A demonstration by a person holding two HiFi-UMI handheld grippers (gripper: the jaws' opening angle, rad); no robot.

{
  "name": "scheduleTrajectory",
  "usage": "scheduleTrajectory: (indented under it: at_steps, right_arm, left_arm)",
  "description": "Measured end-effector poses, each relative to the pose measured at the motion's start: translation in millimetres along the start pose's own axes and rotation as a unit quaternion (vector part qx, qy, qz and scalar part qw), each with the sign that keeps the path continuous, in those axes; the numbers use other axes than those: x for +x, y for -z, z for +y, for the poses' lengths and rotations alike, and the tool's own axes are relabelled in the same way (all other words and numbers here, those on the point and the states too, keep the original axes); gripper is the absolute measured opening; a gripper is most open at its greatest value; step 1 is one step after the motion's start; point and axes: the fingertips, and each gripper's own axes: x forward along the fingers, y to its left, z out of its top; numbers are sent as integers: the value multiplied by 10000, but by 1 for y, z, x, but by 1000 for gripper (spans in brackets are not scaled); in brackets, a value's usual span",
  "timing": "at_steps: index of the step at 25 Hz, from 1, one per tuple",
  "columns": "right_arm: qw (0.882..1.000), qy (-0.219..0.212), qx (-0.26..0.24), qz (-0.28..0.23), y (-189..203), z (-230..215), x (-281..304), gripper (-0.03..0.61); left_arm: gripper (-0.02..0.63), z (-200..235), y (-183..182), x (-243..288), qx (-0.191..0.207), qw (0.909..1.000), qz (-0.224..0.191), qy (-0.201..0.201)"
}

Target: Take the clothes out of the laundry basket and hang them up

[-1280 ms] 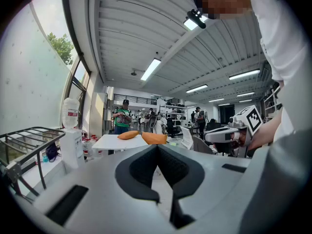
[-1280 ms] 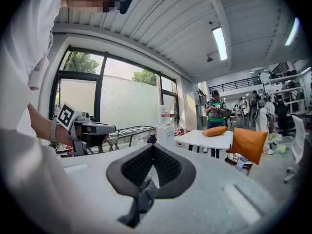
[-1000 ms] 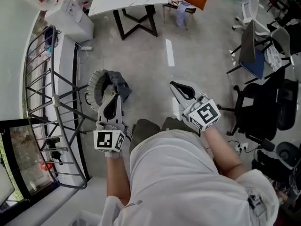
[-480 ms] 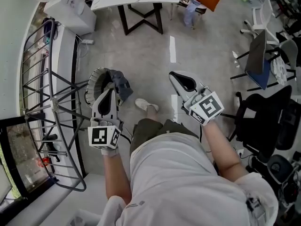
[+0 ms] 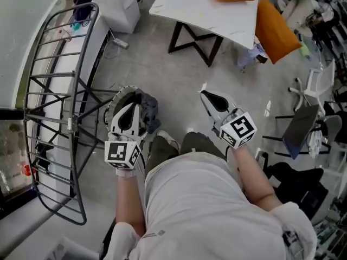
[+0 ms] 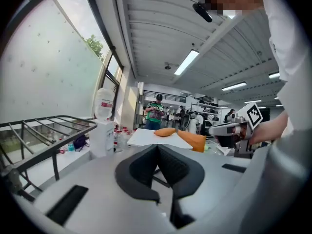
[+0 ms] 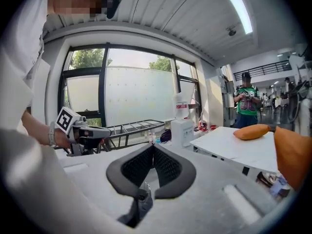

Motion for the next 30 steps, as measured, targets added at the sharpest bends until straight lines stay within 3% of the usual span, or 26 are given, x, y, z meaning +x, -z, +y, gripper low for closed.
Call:
scheduleTrajectory:
  at_steps: [7,9,11,16,19,21,25,30]
  right_arm:
    - [9914,-1150,-290,548,-9,10,123,6]
    - [9827,-1626,-438,774,-7,18,162,6]
    - [9679,-2171,-662,1079,0,30,203,6]
    - [9185,-3255,-1380,1772,39,48,291,6]
    - [8813,-3856,-1678,2156,71,56,336,17]
    - [8521,-4242,-1849,2447,98,63,361,23]
    - [7905,-4795,-2258,3069,167,74,397,32]
    - [7483,-4801,-2690,3704,251,69,431,53]
  left_arm:
    - [0,94,5,-26,-384,9917,10,-1226]
    - [1,116,14,-41,-593,9835,41,-1707]
    - [0,134,27,-59,-872,9698,126,-2274]
    - [1,166,63,-82,-1517,9266,360,-3423]
    - [0,177,78,-87,-1799,9002,501,-3933]
    - [0,176,91,-95,-2021,8757,643,-4337]
    - [1,155,119,-113,-2625,8109,705,-5182]
    - [0,131,135,-113,-2969,7601,758,-5730]
